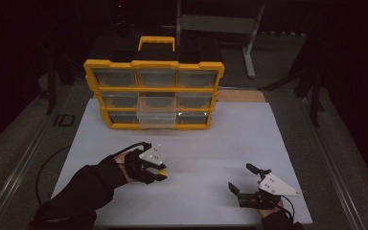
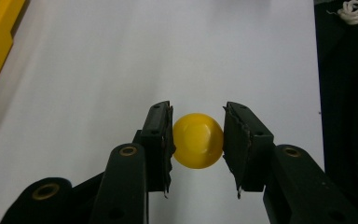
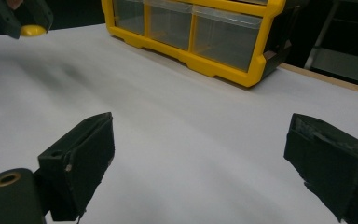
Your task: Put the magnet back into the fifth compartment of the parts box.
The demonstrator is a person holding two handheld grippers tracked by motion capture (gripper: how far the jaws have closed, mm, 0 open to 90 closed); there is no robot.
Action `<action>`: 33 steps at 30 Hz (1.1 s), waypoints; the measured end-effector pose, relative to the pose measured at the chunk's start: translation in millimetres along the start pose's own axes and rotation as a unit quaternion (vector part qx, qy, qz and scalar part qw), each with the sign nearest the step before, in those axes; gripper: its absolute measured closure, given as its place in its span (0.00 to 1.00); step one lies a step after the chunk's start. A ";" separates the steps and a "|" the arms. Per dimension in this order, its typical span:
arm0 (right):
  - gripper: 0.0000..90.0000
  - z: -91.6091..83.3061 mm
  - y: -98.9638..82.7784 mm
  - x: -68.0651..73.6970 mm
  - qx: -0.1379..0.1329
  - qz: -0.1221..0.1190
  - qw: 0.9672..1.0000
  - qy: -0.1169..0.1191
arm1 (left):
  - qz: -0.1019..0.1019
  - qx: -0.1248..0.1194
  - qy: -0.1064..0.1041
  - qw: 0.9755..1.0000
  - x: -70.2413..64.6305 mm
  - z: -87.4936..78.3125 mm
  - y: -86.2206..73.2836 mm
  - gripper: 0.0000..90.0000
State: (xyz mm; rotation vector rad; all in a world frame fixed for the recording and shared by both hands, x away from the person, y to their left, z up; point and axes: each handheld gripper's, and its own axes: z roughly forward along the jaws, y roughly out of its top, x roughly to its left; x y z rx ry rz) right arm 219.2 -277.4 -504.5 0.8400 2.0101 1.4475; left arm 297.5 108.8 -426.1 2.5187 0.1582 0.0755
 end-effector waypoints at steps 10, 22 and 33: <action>0.09 0.2 0.1 0.3 0.000 -0.002 1.000 0.002 | 0.009 -0.005 0.001 1.000 2.0 -24.9 14.2 0.71; 0.09 0.3 0.0 0.2 -0.001 -0.002 1.000 0.002 | 0.019 -0.021 0.006 1.000 5.4 -51.4 28.8 0.71; 0.09 0.5 0.1 0.3 -0.002 -0.001 1.000 0.002 | 0.022 -0.026 0.011 0.999 8.8 -67.9 38.8 0.71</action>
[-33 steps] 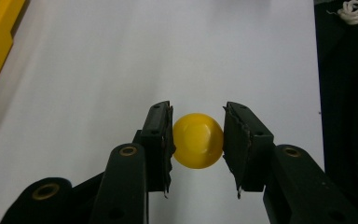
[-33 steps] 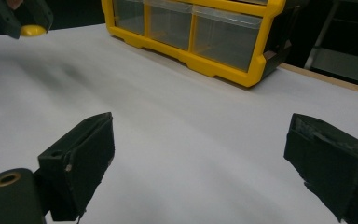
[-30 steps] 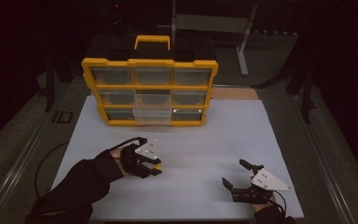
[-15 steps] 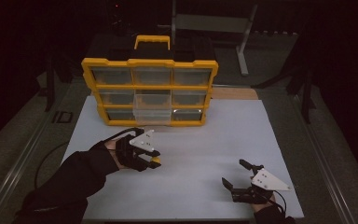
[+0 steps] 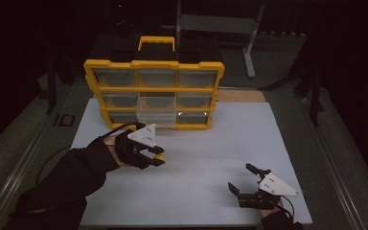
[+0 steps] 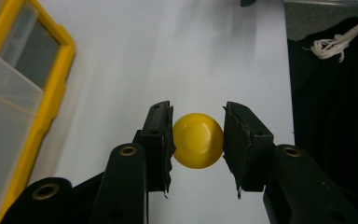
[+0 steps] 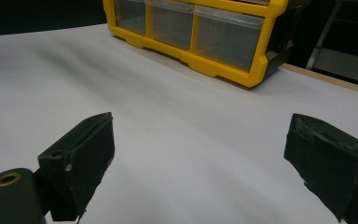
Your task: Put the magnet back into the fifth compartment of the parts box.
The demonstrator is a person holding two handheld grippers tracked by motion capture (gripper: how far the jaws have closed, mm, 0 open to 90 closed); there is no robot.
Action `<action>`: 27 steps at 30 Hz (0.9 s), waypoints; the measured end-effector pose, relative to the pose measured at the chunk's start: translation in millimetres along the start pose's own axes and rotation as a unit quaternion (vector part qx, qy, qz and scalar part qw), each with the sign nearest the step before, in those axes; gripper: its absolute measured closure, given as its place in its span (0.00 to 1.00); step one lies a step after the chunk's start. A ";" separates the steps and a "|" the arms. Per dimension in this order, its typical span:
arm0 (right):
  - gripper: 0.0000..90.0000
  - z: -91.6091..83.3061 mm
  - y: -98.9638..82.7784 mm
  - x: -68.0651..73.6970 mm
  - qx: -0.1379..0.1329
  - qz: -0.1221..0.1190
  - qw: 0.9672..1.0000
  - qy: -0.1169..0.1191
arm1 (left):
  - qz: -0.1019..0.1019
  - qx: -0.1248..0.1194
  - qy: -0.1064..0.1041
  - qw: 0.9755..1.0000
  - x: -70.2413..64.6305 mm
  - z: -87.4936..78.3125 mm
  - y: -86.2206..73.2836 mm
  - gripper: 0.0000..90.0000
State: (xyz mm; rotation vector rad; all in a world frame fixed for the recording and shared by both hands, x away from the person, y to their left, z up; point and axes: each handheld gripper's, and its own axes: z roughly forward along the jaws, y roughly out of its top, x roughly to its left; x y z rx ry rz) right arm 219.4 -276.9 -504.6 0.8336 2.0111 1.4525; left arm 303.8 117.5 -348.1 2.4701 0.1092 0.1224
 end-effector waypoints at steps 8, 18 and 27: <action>0.09 0.4 -0.2 0.3 0.001 -0.002 1.000 0.000 | -0.003 -0.003 0.010 1.000 6.3 -6.8 7.5 0.71; 0.09 0.4 -0.1 0.4 0.000 -0.001 1.000 0.001 | -0.009 -0.024 0.018 1.000 20.7 -31.6 21.8 0.71; 0.09 0.5 -0.3 0.3 0.001 0.000 1.000 0.003 | -0.016 -0.041 0.037 0.998 32.6 -52.2 32.5 0.70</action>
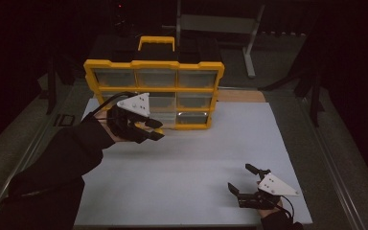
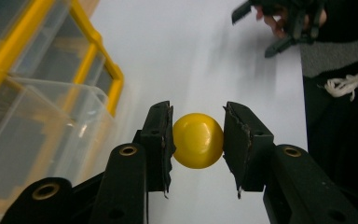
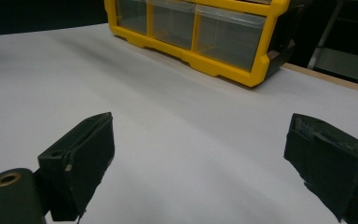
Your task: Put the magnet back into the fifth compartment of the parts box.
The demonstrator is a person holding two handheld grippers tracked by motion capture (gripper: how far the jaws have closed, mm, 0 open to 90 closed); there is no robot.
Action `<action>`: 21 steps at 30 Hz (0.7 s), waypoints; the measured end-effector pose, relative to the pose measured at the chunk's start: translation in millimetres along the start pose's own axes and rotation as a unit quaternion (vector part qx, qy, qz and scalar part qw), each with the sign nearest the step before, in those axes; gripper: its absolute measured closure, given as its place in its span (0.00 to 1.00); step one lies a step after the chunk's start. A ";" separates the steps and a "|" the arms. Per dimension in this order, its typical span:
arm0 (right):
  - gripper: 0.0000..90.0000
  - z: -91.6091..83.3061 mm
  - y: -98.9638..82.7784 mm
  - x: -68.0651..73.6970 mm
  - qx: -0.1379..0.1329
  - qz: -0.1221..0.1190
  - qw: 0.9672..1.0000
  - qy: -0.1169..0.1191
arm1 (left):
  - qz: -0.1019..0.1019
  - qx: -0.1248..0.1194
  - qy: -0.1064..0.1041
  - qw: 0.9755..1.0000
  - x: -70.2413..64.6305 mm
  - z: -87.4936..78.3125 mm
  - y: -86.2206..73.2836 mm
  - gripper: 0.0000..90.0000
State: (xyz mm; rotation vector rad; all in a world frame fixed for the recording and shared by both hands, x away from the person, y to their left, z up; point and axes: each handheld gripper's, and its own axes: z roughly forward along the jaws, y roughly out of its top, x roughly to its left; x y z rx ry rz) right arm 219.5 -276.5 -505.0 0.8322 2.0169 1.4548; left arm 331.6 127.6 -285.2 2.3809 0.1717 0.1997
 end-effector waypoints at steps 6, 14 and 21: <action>0.09 0.3 -0.1 0.1 -0.001 0.000 1.000 0.000 | -0.007 -0.010 0.007 1.000 10.4 -9.2 8.4 0.71; 0.09 -0.6 0.5 0.2 -0.004 -0.004 1.000 -0.001 | -0.024 -0.031 0.023 0.999 30.3 -18.4 18.6 0.71; 0.09 -0.5 0.4 0.3 -0.004 -0.005 1.000 0.000 | -0.038 -0.022 0.045 0.998 46.0 -14.3 21.5 0.71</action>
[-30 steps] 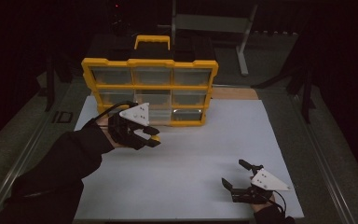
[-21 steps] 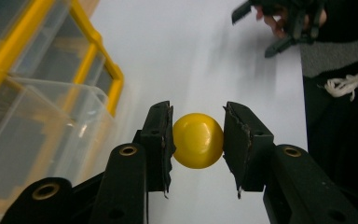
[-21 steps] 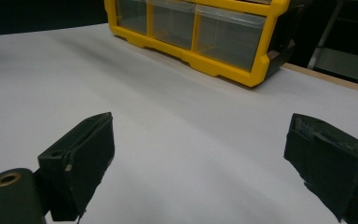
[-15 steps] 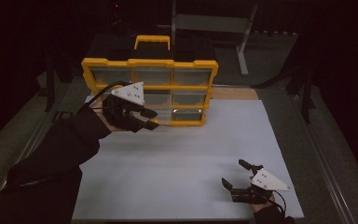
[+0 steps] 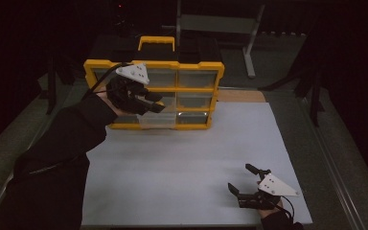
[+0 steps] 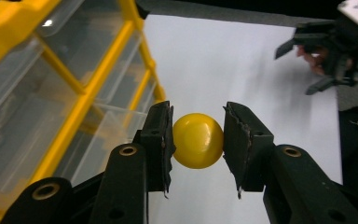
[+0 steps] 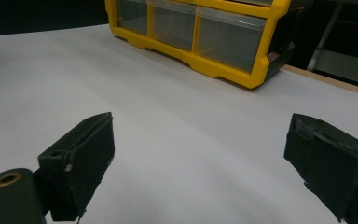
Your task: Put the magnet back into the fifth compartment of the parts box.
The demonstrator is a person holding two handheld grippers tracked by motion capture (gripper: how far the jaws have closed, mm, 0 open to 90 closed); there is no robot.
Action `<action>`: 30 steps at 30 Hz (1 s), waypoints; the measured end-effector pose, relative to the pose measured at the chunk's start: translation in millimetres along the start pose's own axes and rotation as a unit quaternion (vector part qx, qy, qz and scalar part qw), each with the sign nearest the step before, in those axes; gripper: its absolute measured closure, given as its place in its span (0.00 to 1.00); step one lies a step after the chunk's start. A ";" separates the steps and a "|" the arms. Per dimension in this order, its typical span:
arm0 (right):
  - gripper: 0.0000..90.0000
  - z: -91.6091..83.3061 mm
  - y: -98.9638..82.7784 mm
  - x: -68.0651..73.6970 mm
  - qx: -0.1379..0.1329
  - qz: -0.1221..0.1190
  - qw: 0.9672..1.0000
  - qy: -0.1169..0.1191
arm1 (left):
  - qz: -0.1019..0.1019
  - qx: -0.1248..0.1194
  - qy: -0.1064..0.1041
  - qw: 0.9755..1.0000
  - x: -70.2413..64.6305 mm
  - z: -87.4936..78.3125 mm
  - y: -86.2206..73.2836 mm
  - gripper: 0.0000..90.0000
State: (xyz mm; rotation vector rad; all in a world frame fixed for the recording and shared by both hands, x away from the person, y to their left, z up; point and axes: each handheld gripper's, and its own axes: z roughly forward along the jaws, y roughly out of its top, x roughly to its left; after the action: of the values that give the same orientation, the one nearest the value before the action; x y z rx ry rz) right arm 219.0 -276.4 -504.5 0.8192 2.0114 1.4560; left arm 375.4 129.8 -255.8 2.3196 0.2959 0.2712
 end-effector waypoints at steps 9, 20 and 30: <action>0.09 -0.1 -0.1 0.2 0.000 -0.001 1.000 0.001 | -0.037 -0.030 0.014 0.999 21.1 3.6 -6.2 0.70; 0.09 -1.0 0.6 1.0 -0.001 -0.005 1.000 0.001 | -0.078 -0.046 0.026 0.996 39.3 20.6 -18.5 0.70; 0.09 -1.4 1.0 0.8 -0.004 -0.008 1.000 0.001 | -0.106 -0.043 0.035 0.993 47.4 32.4 -28.3 0.70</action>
State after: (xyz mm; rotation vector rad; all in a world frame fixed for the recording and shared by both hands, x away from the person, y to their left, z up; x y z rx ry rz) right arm 217.7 -276.5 -503.2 0.7972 2.0082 1.4561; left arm 425.9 141.0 -293.4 2.1759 0.5510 0.2551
